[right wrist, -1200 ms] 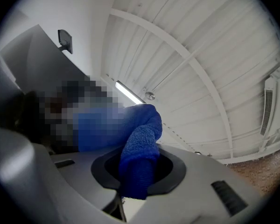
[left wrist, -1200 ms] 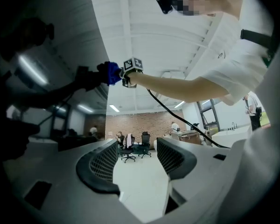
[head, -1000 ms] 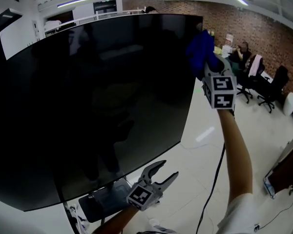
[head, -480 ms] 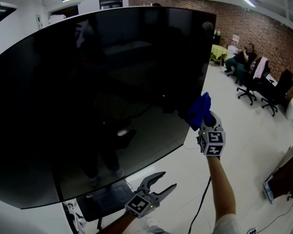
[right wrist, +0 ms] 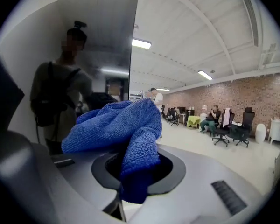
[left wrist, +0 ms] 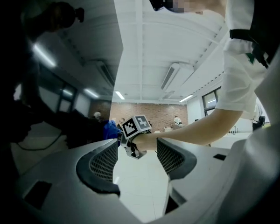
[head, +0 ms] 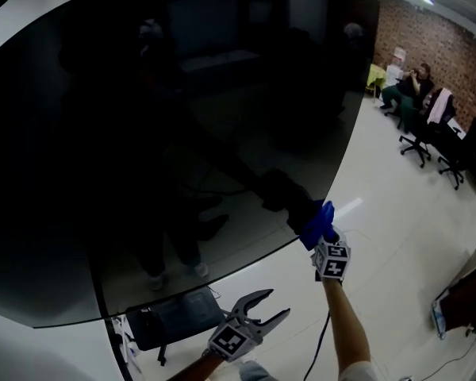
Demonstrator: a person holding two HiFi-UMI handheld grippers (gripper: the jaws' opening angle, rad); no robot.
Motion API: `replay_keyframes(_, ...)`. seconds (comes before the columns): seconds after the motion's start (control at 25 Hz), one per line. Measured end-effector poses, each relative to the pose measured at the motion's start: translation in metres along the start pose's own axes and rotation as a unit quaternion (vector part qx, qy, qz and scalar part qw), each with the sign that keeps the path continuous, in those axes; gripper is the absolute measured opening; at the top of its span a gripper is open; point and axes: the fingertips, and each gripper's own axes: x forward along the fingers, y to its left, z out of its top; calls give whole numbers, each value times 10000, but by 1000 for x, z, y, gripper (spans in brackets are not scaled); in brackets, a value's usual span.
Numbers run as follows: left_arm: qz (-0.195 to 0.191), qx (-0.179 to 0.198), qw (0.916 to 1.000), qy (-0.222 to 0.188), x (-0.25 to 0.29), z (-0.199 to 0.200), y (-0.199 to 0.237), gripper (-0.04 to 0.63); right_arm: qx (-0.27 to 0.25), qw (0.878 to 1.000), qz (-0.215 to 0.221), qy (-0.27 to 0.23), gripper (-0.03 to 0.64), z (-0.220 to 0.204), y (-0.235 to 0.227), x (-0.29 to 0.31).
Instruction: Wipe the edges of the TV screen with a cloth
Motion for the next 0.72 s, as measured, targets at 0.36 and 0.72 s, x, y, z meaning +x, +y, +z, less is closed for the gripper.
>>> replay_keyframes(0.36,406,-142,9991,67,-23,-31,21,239,163,9990,-85,416,91,-69,6,24)
replay_keyframes(0.72,795,-152,9967,16,-40,-41,30,239,323,9972,-23,676,87,-105,37,4)
